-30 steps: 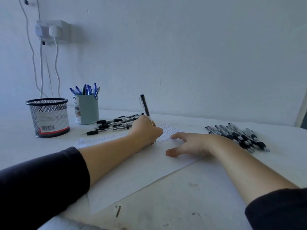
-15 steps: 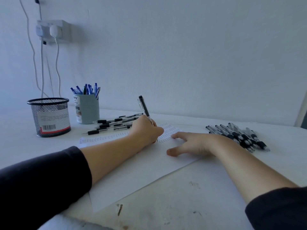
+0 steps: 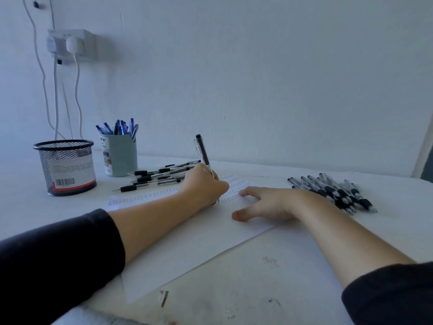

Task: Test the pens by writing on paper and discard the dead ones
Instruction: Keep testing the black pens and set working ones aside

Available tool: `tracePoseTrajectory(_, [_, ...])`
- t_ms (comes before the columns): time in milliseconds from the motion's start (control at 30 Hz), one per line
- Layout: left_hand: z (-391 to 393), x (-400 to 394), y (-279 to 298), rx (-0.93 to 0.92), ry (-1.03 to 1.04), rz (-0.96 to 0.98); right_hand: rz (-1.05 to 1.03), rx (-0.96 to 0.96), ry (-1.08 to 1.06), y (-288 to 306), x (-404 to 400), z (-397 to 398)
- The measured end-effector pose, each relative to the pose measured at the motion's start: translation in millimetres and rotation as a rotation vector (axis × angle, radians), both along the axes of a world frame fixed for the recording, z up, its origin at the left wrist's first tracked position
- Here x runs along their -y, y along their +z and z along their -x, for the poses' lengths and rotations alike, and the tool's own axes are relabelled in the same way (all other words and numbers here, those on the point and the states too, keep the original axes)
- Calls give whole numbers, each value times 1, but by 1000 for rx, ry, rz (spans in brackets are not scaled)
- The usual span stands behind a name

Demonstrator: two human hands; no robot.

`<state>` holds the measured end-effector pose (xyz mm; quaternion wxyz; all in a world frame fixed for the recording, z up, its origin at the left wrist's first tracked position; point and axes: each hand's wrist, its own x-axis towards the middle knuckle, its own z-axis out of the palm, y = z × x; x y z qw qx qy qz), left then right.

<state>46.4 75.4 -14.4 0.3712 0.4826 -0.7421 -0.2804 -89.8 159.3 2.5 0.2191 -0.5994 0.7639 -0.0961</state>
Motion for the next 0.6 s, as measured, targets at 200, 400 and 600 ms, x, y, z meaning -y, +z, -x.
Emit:
tracePoseTrajectory(200, [2, -1, -1, 7, 2, 18, 2, -6, 4, -1, 1, 1])
tracePoseTrajectory(400, [1, -1, -1, 11, 1, 31, 4, 0, 9, -2, 1, 2])
tracePoseTrajectory(600, [2, 0, -3, 7, -26, 26, 4, -4, 6, -2, 2, 2])
